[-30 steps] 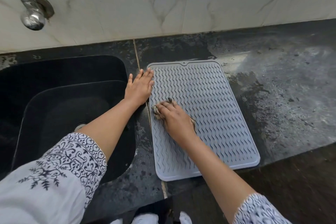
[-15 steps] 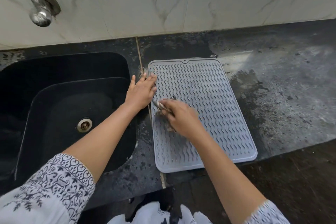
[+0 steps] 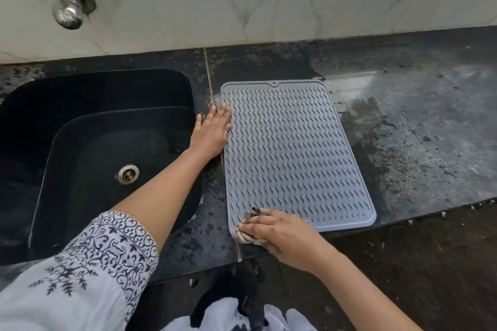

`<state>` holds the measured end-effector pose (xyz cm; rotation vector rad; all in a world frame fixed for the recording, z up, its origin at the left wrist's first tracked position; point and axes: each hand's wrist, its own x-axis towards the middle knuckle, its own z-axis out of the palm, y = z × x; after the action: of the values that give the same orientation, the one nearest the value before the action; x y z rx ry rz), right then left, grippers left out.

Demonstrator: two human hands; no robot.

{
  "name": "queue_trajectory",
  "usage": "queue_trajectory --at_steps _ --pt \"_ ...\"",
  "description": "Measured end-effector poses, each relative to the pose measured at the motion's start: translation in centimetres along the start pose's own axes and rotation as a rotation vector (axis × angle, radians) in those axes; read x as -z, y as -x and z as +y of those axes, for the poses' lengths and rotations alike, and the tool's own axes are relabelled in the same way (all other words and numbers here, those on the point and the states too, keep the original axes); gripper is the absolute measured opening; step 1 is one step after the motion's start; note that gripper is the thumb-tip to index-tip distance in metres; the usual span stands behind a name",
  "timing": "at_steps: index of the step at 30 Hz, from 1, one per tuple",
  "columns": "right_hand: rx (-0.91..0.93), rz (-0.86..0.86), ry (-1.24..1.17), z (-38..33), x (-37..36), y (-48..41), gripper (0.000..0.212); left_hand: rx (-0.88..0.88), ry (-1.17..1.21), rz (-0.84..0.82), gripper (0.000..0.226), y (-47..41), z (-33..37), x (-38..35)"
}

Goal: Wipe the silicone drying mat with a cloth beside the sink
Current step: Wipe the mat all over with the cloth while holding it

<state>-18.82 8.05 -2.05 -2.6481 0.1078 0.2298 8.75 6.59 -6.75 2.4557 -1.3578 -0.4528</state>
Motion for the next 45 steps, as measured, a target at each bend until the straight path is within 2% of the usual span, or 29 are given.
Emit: queue_trajectory --at_steps 2,4,6,7,11,14,17,19,21,23,24,25,29,34,37,40,41,43,45 --pt "-0.082 -0.030 -0.166 0.4 2.0 -1.1 0.040 0.004 0.011 0.022 0.050 0.2 0.2 -0.1" --pt "-0.219 0.167 -0.234 1.6 3.5 -3.5 0.036 0.011 0.010 0.035 0.049 0.2 0.2 -0.3" --pt "-0.335 0.401 -0.166 3.1 3.5 -6.5 0.038 0.016 -0.005 0.052 0.049 0.2 0.2 -0.5" --pt "-0.377 0.441 -0.111 3.5 3.0 -7.7 0.041 0.015 -0.013 0.062 0.048 0.2 0.2 -0.6" --pt "-0.465 0.305 0.094 1.9 -0.2 -7.7 0.054 0.010 -0.019 0.095 0.048 0.4 0.2 -0.8" --pt "-0.386 0.183 0.090 -0.3 -1.7 -3.3 0.057 0.002 -0.023 0.114 0.048 0.4 0.2 -0.9" --pt "-0.306 -0.041 0.066 -1.8 -0.6 0.2 0.047 0.008 -0.021 0.118 0.048 0.5 0.1 -1.1" --pt "-0.294 -0.079 -0.014 -2.0 1.2 0.3 0.038 0.008 -0.025 0.119 0.048 0.5 0.1 -1.1" --pt "-0.367 0.109 -0.150 -1.9 3.1 -1.4 0.033 0.008 -0.030 0.121 0.048 0.5 0.1 -1.1" --pt "-0.444 0.414 -0.160 -0.1 3.3 -4.5 0.033 0.006 -0.033 0.124 0.048 0.4 0.1 -1.1" --pt "-0.480 0.492 -0.128 0.8 2.7 -6.2 0.035 0.005 -0.037 0.126 0.048 0.4 0.0 -1.1" --pt "-0.514 0.498 -0.084 1.7 2.0 -7.6 0.039 0.005 -0.042 0.127 0.048 0.4 0.0 -1.1" --pt "-0.512 0.334 0.046 3.7 -1.3 -8.4 0.050 0.001 -0.048 0.143 0.048 0.3 0.0 -1.2" --pt "-0.484 0.183 0.131 -1.0 -2.1 -2.4 0.058 -0.007 -0.036 0.138 0.047 0.2 -0.2 -1.3" --pt "-0.455 0.016 0.064 -3.9 -0.8 1.0 0.049 -0.005 -0.037 0.141 0.047 0.2 -0.2 -1.3" --pt "-0.489 -0.031 -0.110 -3.9 2.2 1.8 0.032 -0.007 -0.031 0.152 0.047 0.2 -0.2 -1.2" --pt "-0.526 0.028 -0.172 -3.6 3.1 1.3 0.029 -0.008 -0.030 0.152 0.047 0.2 -0.1 -1.2" --pt "-0.597 0.280 -0.266 -2.1 4.1 -1.3 0.027 -0.007 -0.032 0.150 0.047 0.3 -0.1 -1.3" --pt "-0.592 0.495 -0.315 0.2 4.2 -5.3 0.029 -0.006 -0.032 0.152 0.047 0.3 -0.1 -1.3"
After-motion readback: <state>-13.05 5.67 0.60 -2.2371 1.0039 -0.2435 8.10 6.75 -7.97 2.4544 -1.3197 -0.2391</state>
